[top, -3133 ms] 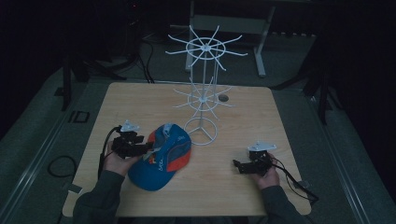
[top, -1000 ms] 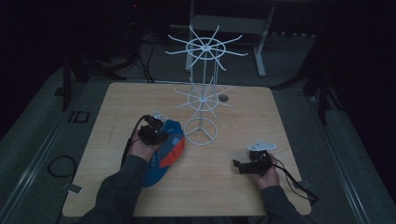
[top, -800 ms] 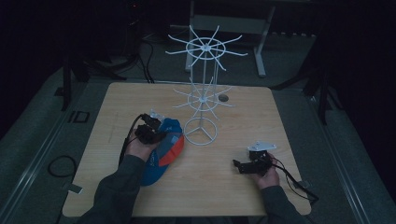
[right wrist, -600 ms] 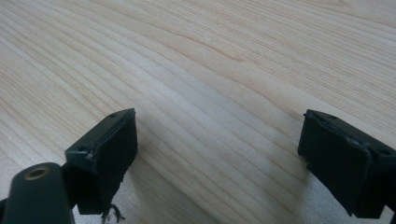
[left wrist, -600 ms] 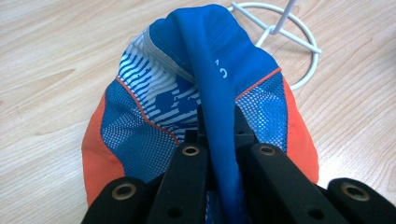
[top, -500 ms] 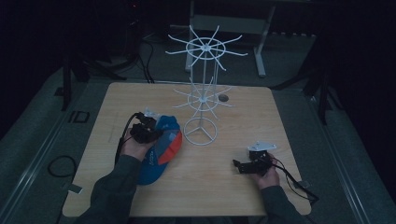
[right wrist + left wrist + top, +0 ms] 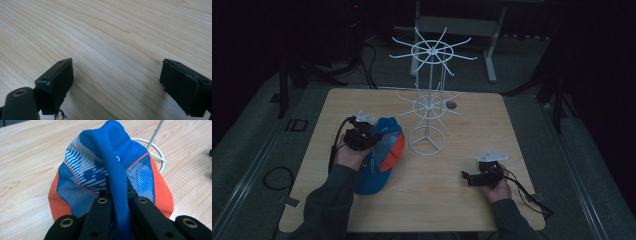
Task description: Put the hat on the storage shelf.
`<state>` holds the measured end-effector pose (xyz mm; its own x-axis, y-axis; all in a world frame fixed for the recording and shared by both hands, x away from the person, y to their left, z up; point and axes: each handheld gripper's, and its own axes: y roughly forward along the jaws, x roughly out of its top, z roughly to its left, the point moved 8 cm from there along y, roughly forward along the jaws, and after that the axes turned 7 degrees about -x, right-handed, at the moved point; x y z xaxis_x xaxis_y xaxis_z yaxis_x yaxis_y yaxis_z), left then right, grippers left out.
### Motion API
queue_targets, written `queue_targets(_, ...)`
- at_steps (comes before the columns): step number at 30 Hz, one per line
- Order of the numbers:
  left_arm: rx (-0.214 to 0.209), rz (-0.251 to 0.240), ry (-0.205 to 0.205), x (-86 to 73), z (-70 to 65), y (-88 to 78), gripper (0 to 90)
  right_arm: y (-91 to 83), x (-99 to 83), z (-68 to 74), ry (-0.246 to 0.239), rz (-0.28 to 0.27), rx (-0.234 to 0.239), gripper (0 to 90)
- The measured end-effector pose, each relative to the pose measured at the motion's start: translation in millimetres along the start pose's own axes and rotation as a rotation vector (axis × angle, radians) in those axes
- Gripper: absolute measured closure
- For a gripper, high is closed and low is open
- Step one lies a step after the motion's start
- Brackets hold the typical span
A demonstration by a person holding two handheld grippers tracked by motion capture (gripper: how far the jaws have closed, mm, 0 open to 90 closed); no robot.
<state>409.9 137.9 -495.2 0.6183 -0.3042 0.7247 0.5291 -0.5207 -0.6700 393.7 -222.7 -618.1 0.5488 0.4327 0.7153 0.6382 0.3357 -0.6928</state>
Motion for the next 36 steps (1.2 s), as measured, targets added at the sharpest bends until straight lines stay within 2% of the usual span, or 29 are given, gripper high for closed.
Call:
queue_targets(5, -0.005, -0.018, 0.012, 3.2, 0.3, -6.2, 89.6, 0.0, 0.0, 0.0, 0.0, 0.0, 0.0, 11.7)
queue_targets(14, -0.012, -0.058, -0.001, 8.1, 3.5, -18.8, 89.8, 0.1, 0.1, -0.1, -0.002, -0.001, 0.0, 11.7)
queue_targets(19, -0.013, -0.078, 0.006, 10.8, 5.3, -26.8, 89.8, 0.1, 0.1, 0.0, 0.0, -0.001, 0.0, 11.7)
queue_targets(29, -0.032, -0.112, 0.004, 15.8, 8.2, -38.3, 89.7, 0.1, 0.2, -0.1, 0.0, -0.001, -0.001, 11.7)
queue_targets(36, -0.048, -0.135, 0.018, 19.5, 8.9, -45.9, 89.7, 0.2, 0.2, -0.1, 0.0, -0.002, 0.0, 11.7)
